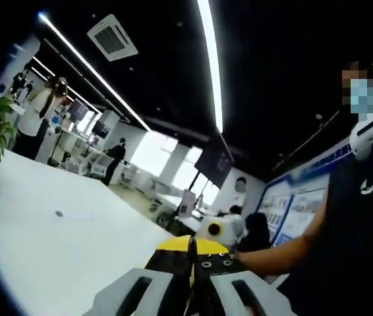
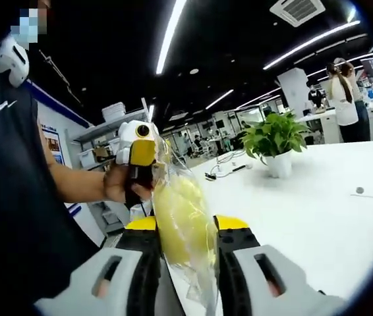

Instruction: Compare the silicone blocks by pressing each to a similar depth, holding the contact briefly, and releasing to observe deformation and rebound differences across the visible hardness samples.

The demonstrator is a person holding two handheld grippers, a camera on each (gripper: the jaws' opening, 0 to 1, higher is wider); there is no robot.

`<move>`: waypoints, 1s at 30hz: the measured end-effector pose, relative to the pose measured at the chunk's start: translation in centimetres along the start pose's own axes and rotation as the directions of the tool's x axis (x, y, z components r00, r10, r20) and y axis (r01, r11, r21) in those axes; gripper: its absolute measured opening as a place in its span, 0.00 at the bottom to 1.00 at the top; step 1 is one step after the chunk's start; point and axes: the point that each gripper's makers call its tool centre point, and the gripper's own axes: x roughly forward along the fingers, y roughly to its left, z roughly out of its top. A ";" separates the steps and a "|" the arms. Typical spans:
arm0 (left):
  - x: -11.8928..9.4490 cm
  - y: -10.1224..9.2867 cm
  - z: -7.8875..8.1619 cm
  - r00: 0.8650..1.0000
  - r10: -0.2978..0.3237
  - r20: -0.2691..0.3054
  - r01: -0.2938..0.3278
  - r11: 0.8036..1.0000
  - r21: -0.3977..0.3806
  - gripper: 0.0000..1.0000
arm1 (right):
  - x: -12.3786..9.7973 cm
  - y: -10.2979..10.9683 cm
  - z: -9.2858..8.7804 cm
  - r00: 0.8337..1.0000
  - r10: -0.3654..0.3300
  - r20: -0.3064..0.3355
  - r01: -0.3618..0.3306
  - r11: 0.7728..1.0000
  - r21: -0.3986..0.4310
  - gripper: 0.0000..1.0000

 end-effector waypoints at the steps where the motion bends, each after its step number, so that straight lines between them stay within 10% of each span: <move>1: 0.0 0.1 -0.2 1.000 0.000 -0.004 0.000 1.000 0.002 0.00 | -0.1 0.0 -0.2 1.000 -0.001 -0.013 0.002 1.000 0.004 0.25; 30: 0.2 0.8 -3.4 0.993 0.037 -0.110 -0.024 0.993 0.117 0.04 | -0.2 1.2 -2.7 0.975 0.011 -0.223 -0.007 1.000 0.022 0.15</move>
